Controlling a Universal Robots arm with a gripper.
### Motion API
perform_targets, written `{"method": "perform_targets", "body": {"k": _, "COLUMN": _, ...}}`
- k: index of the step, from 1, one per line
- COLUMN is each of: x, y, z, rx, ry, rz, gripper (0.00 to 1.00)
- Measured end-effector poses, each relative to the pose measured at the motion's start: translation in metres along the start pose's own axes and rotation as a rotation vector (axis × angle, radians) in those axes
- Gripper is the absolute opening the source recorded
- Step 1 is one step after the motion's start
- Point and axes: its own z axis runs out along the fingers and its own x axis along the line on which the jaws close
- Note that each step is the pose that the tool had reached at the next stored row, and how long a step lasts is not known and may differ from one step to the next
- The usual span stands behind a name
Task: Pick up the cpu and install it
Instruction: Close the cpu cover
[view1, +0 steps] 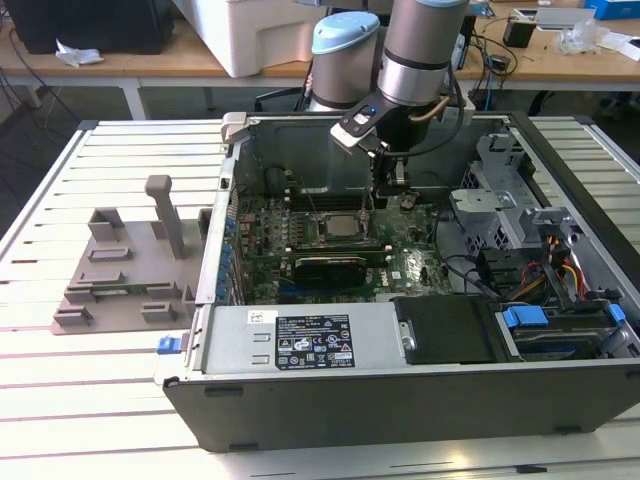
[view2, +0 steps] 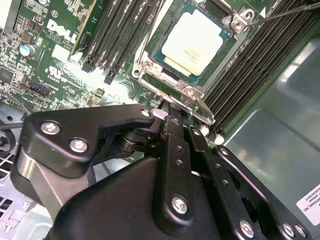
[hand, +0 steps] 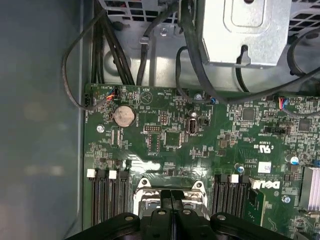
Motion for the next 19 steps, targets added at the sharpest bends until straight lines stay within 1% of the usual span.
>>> {"method": "perform_targets", "body": {"k": 8, "x": 0.0004, "y": -0.0083, "z": 0.0008, "rx": -0.0001, "ry": 0.0001, "rz": 0.0, "gripper": 0.11}}
{"method": "perform_targets", "body": {"k": 13, "x": 0.0008, "y": -0.0187, "z": 0.0037, "rx": -0.0001, "ry": 0.0, "rz": 0.0, "gripper": 0.11}}
{"method": "perform_targets", "body": {"k": 19, "x": 0.0011, "y": -0.0248, "z": 0.0076, "rx": -0.0001, "ry": 0.0001, "rz": 0.0, "gripper": 0.11}}
